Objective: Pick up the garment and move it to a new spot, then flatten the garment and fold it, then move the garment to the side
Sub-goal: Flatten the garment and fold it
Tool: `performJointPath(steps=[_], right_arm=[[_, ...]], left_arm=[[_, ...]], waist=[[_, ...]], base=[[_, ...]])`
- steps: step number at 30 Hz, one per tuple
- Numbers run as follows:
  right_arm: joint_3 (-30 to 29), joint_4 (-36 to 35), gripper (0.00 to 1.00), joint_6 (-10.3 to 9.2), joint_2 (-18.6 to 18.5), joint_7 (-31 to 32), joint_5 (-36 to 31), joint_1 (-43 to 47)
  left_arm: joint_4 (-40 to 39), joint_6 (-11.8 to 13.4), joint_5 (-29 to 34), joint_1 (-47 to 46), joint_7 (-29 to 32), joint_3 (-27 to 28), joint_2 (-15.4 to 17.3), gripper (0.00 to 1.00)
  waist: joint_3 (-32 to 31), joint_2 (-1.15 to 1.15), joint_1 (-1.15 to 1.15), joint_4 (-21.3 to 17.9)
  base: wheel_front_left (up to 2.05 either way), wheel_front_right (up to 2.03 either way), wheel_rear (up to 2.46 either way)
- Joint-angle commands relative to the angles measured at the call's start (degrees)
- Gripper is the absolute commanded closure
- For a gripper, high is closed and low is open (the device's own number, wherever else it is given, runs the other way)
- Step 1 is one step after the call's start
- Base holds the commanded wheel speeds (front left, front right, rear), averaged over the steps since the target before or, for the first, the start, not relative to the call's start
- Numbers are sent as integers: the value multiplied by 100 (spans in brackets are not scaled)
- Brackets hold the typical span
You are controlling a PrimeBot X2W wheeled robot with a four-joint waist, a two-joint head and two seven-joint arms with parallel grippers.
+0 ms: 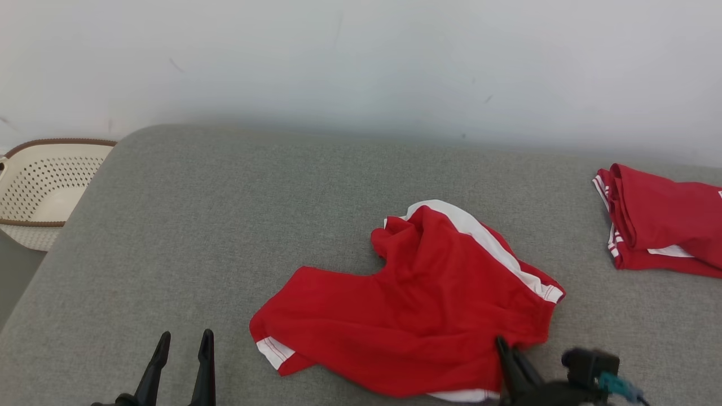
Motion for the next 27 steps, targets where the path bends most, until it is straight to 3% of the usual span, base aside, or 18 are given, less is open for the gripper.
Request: performJointPath(steps=[1, 10, 21, 26, 27], right_arm=[[17, 26, 100, 1, -5, -70, -84, -177], [59, 639, 100, 1, -201, 148, -313, -1894], [-460, 3025, 100, 1, -721, 362, -562, -3526], [-322, 3526, 97, 1, -683, 221, -489, -3678], [-283, 3609, 60, 1, -680, 176, -462, -3702]], left_arm=[[25, -32, 50, -9, -23, 27, -6, 0], [79, -100, 25, -189, -23, -22, -32, 0], [251, -157, -70, -448, -23, -291, -39, 0], [293, -166, -71, -451, -23, -292, -39, 0], [310, -165, -69, -423, -23, -282, -41, 0]], waist=[[15, 0, 0, 17], [188, 0, 0, 171], [418, 0, 0, 496], [401, 0, 0, 475], [382, 0, 0, 454]], base=[[0, 0, 0], [0, 0, 0], [0, 0, 0], [0, 0, 0], [0, 0, 0]])
